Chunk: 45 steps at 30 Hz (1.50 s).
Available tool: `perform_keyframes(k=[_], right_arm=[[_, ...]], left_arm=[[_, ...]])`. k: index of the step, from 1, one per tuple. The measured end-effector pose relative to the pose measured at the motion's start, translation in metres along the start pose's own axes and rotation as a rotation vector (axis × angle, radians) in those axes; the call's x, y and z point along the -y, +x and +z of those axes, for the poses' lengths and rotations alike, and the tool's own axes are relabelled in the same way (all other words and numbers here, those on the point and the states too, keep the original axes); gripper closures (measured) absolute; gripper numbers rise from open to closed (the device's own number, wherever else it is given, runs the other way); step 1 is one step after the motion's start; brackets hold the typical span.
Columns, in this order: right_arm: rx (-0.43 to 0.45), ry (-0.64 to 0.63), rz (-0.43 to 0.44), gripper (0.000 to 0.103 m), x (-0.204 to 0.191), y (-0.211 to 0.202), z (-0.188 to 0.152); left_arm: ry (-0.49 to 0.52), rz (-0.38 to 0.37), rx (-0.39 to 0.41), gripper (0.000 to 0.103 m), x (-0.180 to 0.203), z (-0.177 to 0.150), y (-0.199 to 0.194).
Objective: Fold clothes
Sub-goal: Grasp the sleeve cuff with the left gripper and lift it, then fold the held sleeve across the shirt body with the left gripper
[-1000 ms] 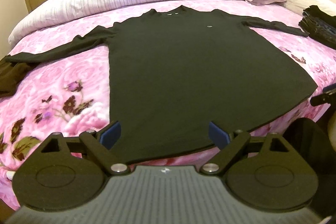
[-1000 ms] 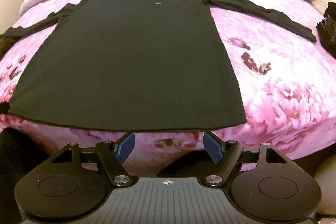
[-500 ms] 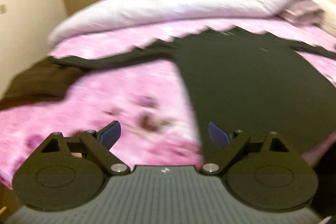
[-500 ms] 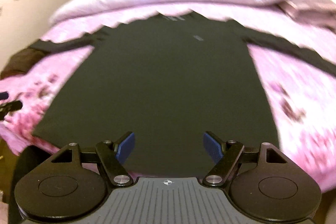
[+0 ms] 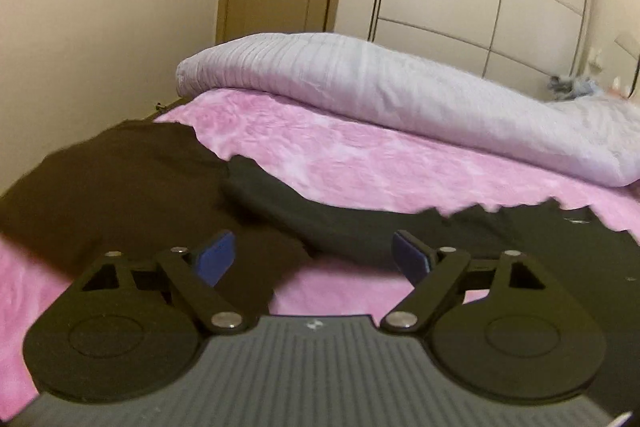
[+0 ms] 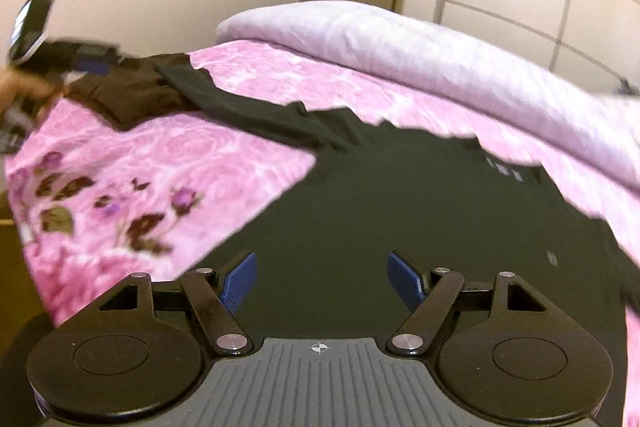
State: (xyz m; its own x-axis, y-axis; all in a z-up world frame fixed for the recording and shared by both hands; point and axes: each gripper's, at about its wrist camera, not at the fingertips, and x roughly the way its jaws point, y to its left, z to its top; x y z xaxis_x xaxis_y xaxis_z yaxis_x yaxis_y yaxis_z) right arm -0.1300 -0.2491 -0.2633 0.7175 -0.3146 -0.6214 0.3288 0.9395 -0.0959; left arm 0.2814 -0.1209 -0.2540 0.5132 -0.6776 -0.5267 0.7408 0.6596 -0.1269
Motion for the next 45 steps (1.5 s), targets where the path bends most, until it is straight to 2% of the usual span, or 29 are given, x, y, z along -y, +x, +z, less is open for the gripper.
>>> perform_keyframes(k=[2, 4, 10, 11, 12, 13, 14, 15, 19, 22, 27, 29, 31, 34, 35, 36, 38, 40, 42, 44, 45], right_arm=[[0.005, -0.04, -0.015, 0.028, 0.001, 0.03, 0.01], [-0.005, -0.066, -0.055, 0.028, 0.006, 0.062, 0.022], [-0.036, -0.033, -0.072, 0.028, 0.035, 0.13, 0.051], [-0.037, -0.025, -0.076, 0.028, 0.039, 0.136, 0.054], [-0.037, -0.017, -0.078, 0.028, 0.042, 0.141, 0.056], [-0.039, -0.009, -0.076, 0.028, 0.045, 0.145, 0.055], [-0.045, -0.003, -0.074, 0.028, 0.048, 0.147, 0.055], [-0.051, 0.007, -0.074, 0.028, 0.051, 0.15, 0.053], [-0.083, 0.084, -0.06, 0.028, 0.067, 0.152, 0.043], [-0.093, 0.15, -0.066, 0.028, 0.085, 0.144, 0.032], [-0.08, 0.239, -0.09, 0.028, 0.124, 0.118, 0.013], [-0.065, 0.262, -0.115, 0.028, 0.144, 0.104, 0.005], [-0.046, 0.307, -0.152, 0.028, 0.17, 0.09, -0.005], [-0.048, 0.425, -0.211, 0.028, 0.216, 0.071, -0.029], [-0.05, 0.466, -0.23, 0.028, 0.232, 0.064, -0.037], [-0.054, 0.484, -0.245, 0.028, 0.242, 0.059, -0.043], [-0.066, 0.501, -0.272, 0.028, 0.26, 0.047, -0.056], [-0.073, 0.478, -0.286, 0.028, 0.27, 0.04, -0.065], [-0.07, 0.384, -0.279, 0.028, 0.266, 0.038, -0.066], [-0.068, 0.29, -0.272, 0.028, 0.263, 0.036, -0.067], [-0.067, 0.243, -0.269, 0.028, 0.261, 0.036, -0.067]], left_arm=[[-0.025, 0.031, -0.04, 0.028, -0.016, 0.013, 0.037], [-0.095, 0.042, -0.09, 0.031, -0.031, 0.018, 0.068], [-0.194, -0.023, -0.102, 0.036, -0.06, 0.024, 0.11], [-0.212, -0.031, -0.1, 0.042, -0.063, 0.024, 0.114], [-0.23, -0.039, -0.097, 0.058, -0.067, 0.023, 0.118], [-0.247, -0.048, -0.095, 0.07, -0.07, 0.023, 0.122], [-0.264, -0.057, -0.097, 0.092, -0.072, 0.022, 0.123], [-0.278, -0.065, -0.098, 0.101, -0.073, 0.022, 0.123], [-0.165, -0.077, -0.011, 0.102, -0.038, 0.034, 0.095], [-0.031, -0.139, 0.057, 0.102, 0.03, 0.061, 0.074], [0.149, -0.343, 0.142, 0.102, 0.187, 0.105, 0.053], [0.209, -0.438, 0.166, 0.102, 0.253, 0.109, 0.046], [0.263, -0.522, 0.177, 0.102, 0.317, 0.1, 0.045], [0.321, -0.621, 0.089, 0.099, 0.402, 0.059, 0.064], [0.341, -0.653, 0.058, 0.095, 0.43, 0.046, 0.07], [0.37, -0.675, 0.007, 0.087, 0.448, 0.028, 0.078], [0.367, -0.704, -0.115, 0.073, 0.458, 0.001, 0.087], [0.361, -0.695, -0.149, 0.07, 0.44, -0.012, 0.087], [0.359, -0.638, -0.161, 0.06, 0.405, -0.019, 0.08], [0.386, -0.524, -0.155, 0.054, 0.367, -0.026, 0.075], [0.4, -0.467, -0.151, 0.054, 0.349, -0.03, 0.073]])
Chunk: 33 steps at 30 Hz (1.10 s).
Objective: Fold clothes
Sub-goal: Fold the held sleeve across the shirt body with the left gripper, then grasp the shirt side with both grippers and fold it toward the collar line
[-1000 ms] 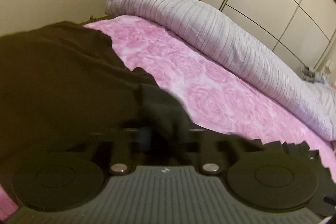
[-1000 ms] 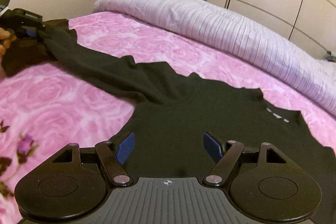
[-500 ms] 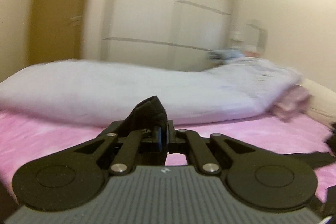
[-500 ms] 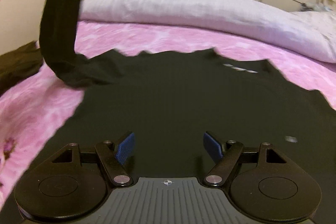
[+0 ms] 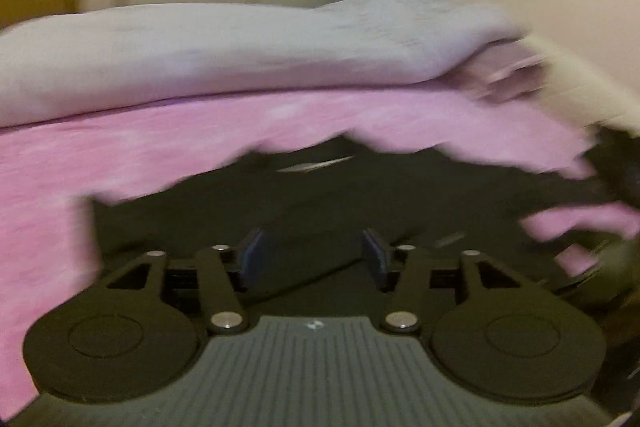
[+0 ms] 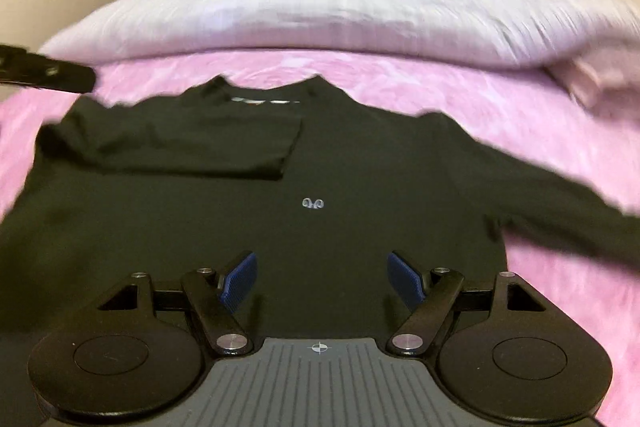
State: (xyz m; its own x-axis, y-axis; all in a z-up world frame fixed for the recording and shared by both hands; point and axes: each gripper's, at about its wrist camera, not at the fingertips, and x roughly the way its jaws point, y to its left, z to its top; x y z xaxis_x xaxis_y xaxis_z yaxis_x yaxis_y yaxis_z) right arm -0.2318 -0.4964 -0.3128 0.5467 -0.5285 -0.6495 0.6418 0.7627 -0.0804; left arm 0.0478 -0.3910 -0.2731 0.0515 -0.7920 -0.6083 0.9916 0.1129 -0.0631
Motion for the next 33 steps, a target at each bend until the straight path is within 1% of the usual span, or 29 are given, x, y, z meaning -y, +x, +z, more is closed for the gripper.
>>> perform_keyframes(k=[2, 5, 6, 8, 9, 10, 11, 13, 16, 18, 19, 20, 21, 22, 23, 24, 25, 26, 27, 28, 29, 31, 33], right_arm=[[0.021, -0.113, 0.013, 0.028, -0.008, 0.0, 0.0], [0.059, -0.345, 0.023, 0.028, -0.037, 0.021, 0.007], [0.07, -0.443, 0.005, 0.028, -0.046, 0.03, 0.007], [0.094, -0.656, -0.05, 0.029, -0.064, 0.048, 0.004], [0.105, -0.762, -0.078, 0.032, -0.073, 0.057, 0.003], [0.117, -0.868, -0.106, 0.039, -0.082, 0.067, 0.001], [0.111, -0.933, -0.117, 0.047, -0.085, 0.075, 0.0], [0.09, -0.985, -0.094, 0.054, -0.087, 0.087, 0.001], [0.094, -1.037, -0.08, 0.057, -0.087, 0.097, 0.004], [0.095, -1.059, -0.086, 0.057, -0.085, 0.103, 0.006], [0.094, -1.066, -0.088, 0.06, -0.085, 0.105, 0.007], [0.091, -1.072, -0.089, 0.068, -0.085, 0.107, 0.008], [0.081, -1.085, -0.093, 0.074, -0.085, 0.108, 0.008], [0.067, -1.101, -0.099, 0.093, -0.084, 0.11, 0.008], [0.054, -1.116, -0.104, 0.1, -0.084, 0.111, 0.007], [0.064, -1.139, -0.123, 0.101, -0.081, 0.111, 0.007], [0.102, -1.151, -0.162, 0.101, -0.077, 0.108, 0.006], [0.147, -1.13, -0.211, 0.101, -0.073, 0.101, 0.008], [0.15, -1.104, -0.231, 0.101, -0.068, 0.098, 0.009], [0.136, -1.081, -0.239, 0.101, -0.064, 0.096, 0.008], [0.122, -1.058, -0.247, 0.101, -0.059, 0.094, 0.008], [0.076, -1.116, -0.245, 0.101, -0.054, 0.098, -0.005], [0.069, -1.061, -0.24, 0.101, -0.047, 0.095, -0.007]], left_arm=[[0.078, 0.115, -0.034, 0.054, -0.02, -0.016, -0.004], [0.203, 0.271, -0.08, 0.054, -0.046, -0.037, -0.005], [0.238, 0.304, -0.084, 0.054, -0.05, -0.042, -0.004], [0.302, 0.341, -0.078, 0.054, -0.055, -0.052, -0.003], [0.329, 0.344, -0.074, 0.054, -0.054, -0.054, 0.0], [0.347, 0.336, -0.066, 0.054, -0.053, -0.057, 0.001], [0.369, 0.326, -0.056, 0.054, -0.053, -0.055, 0.003], [0.437, 0.307, -0.038, 0.054, -0.05, -0.06, 0.006], [0.559, 0.294, -0.036, 0.054, -0.04, -0.063, 0.017], [0.64, 0.307, -0.049, 0.055, -0.033, -0.063, 0.033], [0.672, 0.322, -0.05, 0.055, -0.031, -0.063, 0.038], [0.704, 0.343, -0.057, 0.055, -0.029, -0.062, 0.046], [0.715, 0.354, -0.071, 0.058, -0.031, -0.063, 0.055], [0.712, 0.359, -0.086, 0.063, -0.031, -0.061, 0.059], [0.702, 0.366, -0.096, 0.079, -0.031, -0.059, 0.061], [0.7, 0.376, -0.097, 0.101, -0.031, -0.058, 0.063], [0.73, 0.378, -0.083, 0.101, -0.028, -0.061, 0.061], [0.76, 0.381, -0.07, 0.101, -0.025, -0.064, 0.058], [0.79, 0.383, -0.056, 0.101, -0.021, -0.067, 0.056], [0.82, 0.384, -0.043, 0.101, -0.018, -0.07, 0.053], [0.843, 0.376, -0.051, 0.101, -0.016, -0.075, 0.053], [0.888, 0.358, -0.067, 0.101, -0.012, -0.084, 0.053], [0.934, 0.341, -0.083, 0.101, -0.008, -0.094, 0.052]])
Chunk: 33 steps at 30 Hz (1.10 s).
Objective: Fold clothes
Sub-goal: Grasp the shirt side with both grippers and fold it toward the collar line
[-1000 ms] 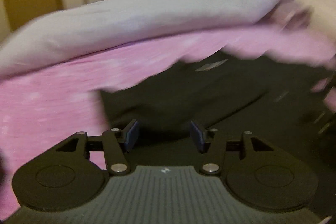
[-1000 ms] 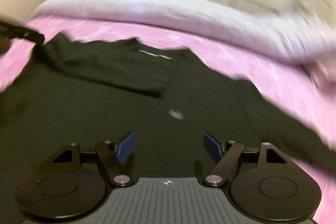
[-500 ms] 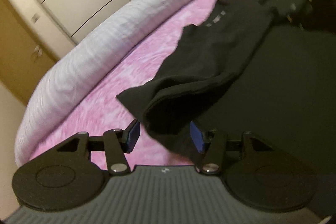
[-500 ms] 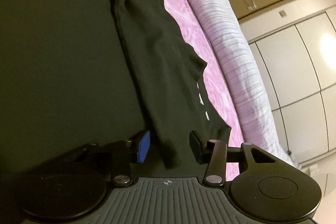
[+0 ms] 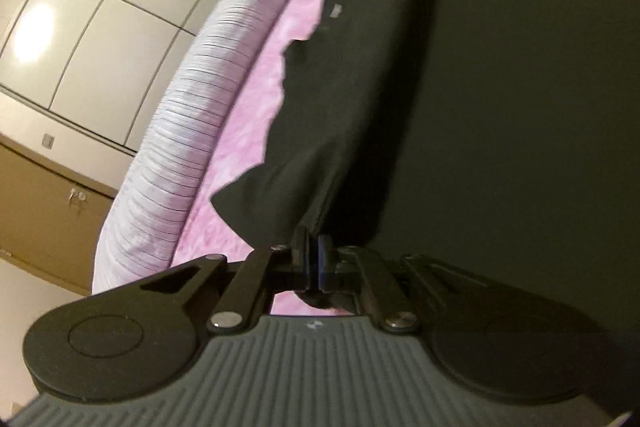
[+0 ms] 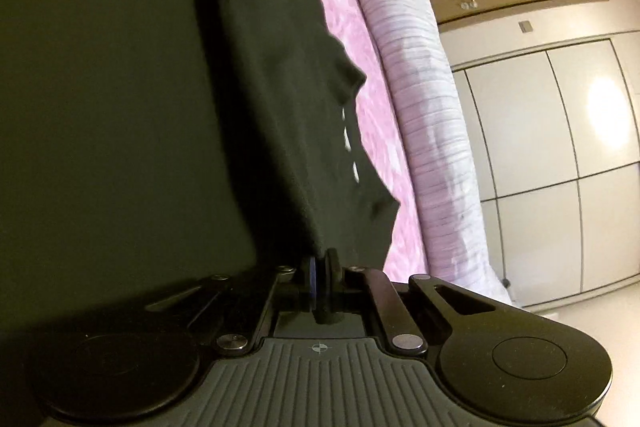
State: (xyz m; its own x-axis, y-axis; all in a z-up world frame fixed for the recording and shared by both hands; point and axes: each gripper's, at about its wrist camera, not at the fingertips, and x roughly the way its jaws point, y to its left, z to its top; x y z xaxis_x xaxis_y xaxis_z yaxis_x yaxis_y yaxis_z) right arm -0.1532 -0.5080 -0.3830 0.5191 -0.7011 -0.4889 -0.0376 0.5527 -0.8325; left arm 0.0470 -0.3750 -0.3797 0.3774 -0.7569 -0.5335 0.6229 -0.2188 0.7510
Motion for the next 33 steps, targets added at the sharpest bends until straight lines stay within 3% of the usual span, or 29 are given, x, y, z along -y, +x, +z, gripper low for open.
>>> perform_keyframes(k=[5, 10, 15, 18, 22, 25, 28, 33], right_arm=[[-0.007, -0.001, -0.022, 0.101, -0.003, -0.007, -0.006], [-0.053, 0.022, -0.011, 0.101, -0.001, -0.001, -0.008], [-0.107, 0.035, -0.003, 0.101, -0.003, 0.006, -0.021], [-0.114, 0.032, 0.009, 0.101, -0.005, 0.003, -0.023], [-0.123, 0.028, 0.024, 0.1, -0.008, -0.001, -0.025], [-0.137, 0.04, 0.032, 0.097, -0.009, -0.007, -0.026], [-0.181, 0.128, 0.039, 0.094, -0.004, -0.018, -0.026], [-0.202, 0.378, 0.076, 0.093, 0.021, -0.027, -0.027]], left_arm=[[0.102, -0.003, -0.001, 0.101, 0.016, -0.003, 0.001], [0.086, -0.092, 0.012, 0.097, 0.014, 0.007, 0.004], [0.095, -0.094, 0.015, 0.094, 0.017, 0.006, 0.003], [0.004, -0.131, 0.015, 0.087, 0.006, 0.0, -0.007], [-0.273, -0.276, 0.05, 0.076, -0.034, -0.01, -0.026], [-0.428, -0.301, 0.098, 0.076, -0.062, -0.017, -0.032], [-0.53, -0.272, 0.109, 0.076, -0.086, -0.014, -0.018], [-0.482, -0.236, 0.032, 0.077, -0.082, 0.001, 0.032]])
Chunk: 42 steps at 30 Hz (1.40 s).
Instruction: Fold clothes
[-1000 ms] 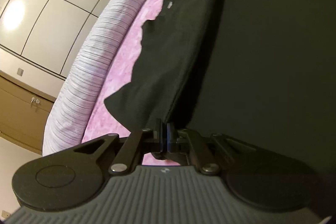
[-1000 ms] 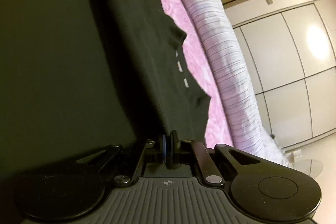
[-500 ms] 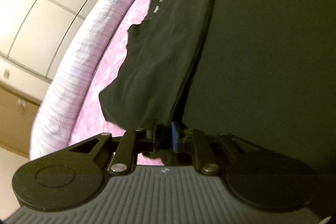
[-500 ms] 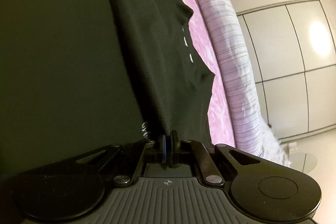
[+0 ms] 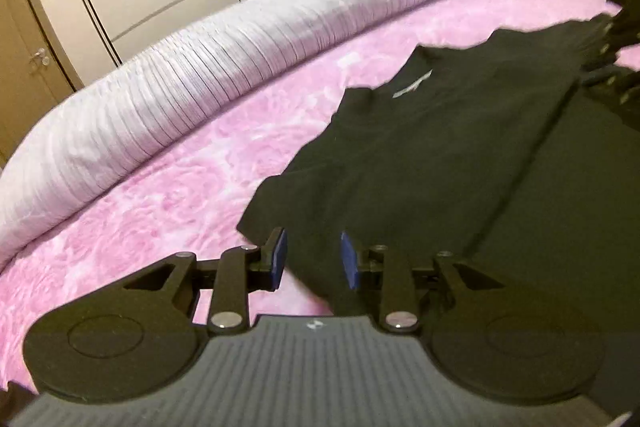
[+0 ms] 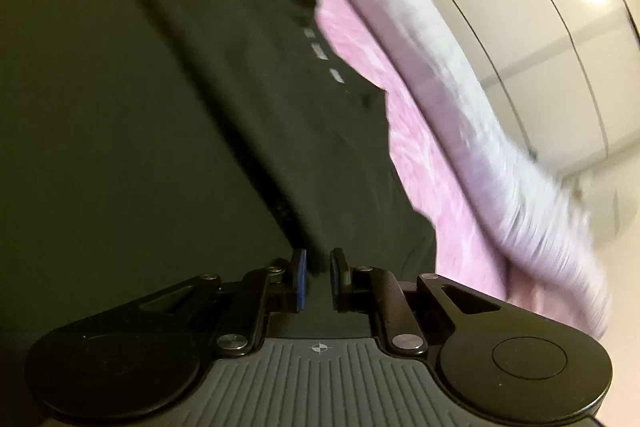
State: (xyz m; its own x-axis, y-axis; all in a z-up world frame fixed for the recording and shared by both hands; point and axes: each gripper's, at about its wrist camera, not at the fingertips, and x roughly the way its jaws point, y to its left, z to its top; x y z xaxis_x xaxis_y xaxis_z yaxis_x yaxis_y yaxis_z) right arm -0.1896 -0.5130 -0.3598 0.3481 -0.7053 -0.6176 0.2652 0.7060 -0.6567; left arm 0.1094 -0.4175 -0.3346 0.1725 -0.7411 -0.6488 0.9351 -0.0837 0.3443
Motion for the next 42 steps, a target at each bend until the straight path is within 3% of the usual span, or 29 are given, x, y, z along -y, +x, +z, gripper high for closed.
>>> perform_keyframes(k=[4, 7, 13, 16, 19, 21, 23, 26, 28, 36, 40, 42], right_arm=[[0.099, 0.232, 0.084, 0.093, 0.033, 0.002, 0.011], [0.134, 0.391, 0.203, 0.092, 0.056, 0.029, 0.019], [0.07, 0.624, 0.346, 0.089, 0.073, 0.074, 0.016], [0.047, 0.756, 0.391, 0.085, 0.081, 0.063, -0.005], [0.052, 0.783, 0.42, 0.083, 0.087, 0.038, -0.031], [0.025, 0.856, 0.395, 0.076, 0.1, 0.019, -0.049], [0.071, 0.965, 0.353, 0.07, 0.117, -0.007, -0.079], [0.105, 1.079, 0.244, 0.054, 0.142, -0.039, -0.129], [0.106, 1.151, 0.161, 0.049, 0.159, -0.054, -0.166], [0.108, 1.667, -0.049, 0.044, 0.222, -0.056, -0.326], [0.057, 1.758, -0.129, 0.044, 0.242, -0.04, -0.374], [0.087, 1.83, -0.124, 0.044, 0.245, -0.03, -0.397]], left_arm=[[0.04, 0.02, -0.063, 0.077, 0.004, -0.001, 0.042], [-0.006, 0.021, -0.039, 0.075, -0.005, -0.011, 0.045], [-0.058, 0.028, -0.055, 0.073, -0.011, -0.009, 0.039], [-0.001, 0.056, -0.071, 0.076, 0.001, -0.013, 0.021], [0.057, 0.088, -0.098, 0.076, 0.017, -0.022, 0.004], [0.078, 0.108, -0.12, 0.076, 0.026, -0.025, -0.011], [0.088, 0.116, -0.126, 0.075, 0.032, -0.024, -0.027], [0.092, 0.128, -0.117, 0.074, 0.04, -0.022, -0.053], [0.107, 0.119, -0.115, 0.074, 0.048, -0.021, -0.062], [0.132, 0.085, -0.13, 0.073, 0.075, -0.021, -0.072], [0.104, 0.083, -0.144, 0.073, 0.08, -0.016, -0.062], [0.104, 0.083, -0.156, 0.073, 0.084, -0.014, -0.055]])
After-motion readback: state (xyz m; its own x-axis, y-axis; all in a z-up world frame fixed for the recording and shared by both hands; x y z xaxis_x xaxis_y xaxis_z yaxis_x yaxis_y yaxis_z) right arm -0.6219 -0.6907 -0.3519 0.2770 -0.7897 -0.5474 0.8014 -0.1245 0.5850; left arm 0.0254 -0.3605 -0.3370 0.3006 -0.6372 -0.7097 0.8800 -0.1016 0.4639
